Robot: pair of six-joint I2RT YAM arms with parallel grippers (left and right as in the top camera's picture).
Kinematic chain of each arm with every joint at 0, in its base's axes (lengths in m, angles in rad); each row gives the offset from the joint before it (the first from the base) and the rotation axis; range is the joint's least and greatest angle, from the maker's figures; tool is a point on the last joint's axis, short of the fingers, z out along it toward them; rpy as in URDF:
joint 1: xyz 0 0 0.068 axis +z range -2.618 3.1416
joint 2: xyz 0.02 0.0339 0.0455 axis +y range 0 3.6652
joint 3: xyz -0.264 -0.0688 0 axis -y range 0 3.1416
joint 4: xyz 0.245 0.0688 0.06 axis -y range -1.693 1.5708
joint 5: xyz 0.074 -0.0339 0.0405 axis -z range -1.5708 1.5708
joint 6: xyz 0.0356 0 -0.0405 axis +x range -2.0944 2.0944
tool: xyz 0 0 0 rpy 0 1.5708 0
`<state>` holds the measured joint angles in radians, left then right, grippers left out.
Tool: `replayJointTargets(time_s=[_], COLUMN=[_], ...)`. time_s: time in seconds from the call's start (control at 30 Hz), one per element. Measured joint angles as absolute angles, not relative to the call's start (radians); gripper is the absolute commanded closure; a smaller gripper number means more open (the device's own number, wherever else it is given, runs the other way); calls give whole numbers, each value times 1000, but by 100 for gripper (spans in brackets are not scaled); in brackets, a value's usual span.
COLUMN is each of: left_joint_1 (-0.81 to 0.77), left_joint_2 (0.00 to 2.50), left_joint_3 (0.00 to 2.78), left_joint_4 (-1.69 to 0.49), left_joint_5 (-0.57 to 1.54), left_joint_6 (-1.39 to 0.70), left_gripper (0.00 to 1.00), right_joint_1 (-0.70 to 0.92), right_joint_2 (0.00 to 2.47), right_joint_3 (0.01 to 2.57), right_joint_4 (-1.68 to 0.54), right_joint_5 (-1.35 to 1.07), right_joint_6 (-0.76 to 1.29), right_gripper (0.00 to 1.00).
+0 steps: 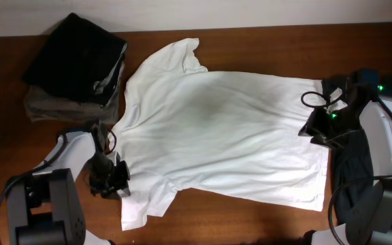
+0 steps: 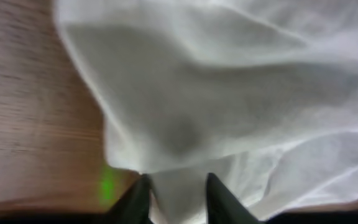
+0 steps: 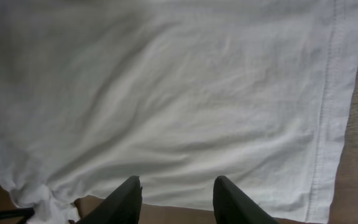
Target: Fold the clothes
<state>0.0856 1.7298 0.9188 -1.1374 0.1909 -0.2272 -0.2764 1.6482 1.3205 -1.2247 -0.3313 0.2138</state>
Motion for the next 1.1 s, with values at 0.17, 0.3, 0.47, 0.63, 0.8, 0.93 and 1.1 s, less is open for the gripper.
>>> replayJointTargets(time_s=[0.17, 0.3, 0.47, 0.63, 0.8, 0.93, 1.1], left_joint_1=[86, 86, 88, 171, 208, 208, 208], left_joint_2=[1730, 1730, 1730, 1730, 1730, 1730, 1730], left_joint_3=[915, 915, 914, 947, 954, 954, 954], left_joint_4=[-1237, -1237, -1166, -1103, -1069, -1053, -1045], left_joint_5=[281, 298, 303, 308, 316, 319, 319], left_joint_6=[-176, -154, -146, -150, -155, -158, -158], left_gripper=[83, 100, 100, 100, 100, 100, 100], right_joint_1=[-276, -276, -279, -377, -478, -485, -477], right_joint_2=[1648, 1648, 1648, 1648, 1647, 1647, 1644], right_joint_3=[1320, 1320, 1288, 1168, 1047, 929, 833], right_joint_4=[-1230, -1235, -1237, -1246, -1264, -1263, -1188], right_joint_5=[-287, -265, -206, -200, -200, -209, -219], right_joint_6=[231, 257, 323, 363, 372, 384, 394], right_gripper=[57, 53, 53, 54, 62, 49, 55])
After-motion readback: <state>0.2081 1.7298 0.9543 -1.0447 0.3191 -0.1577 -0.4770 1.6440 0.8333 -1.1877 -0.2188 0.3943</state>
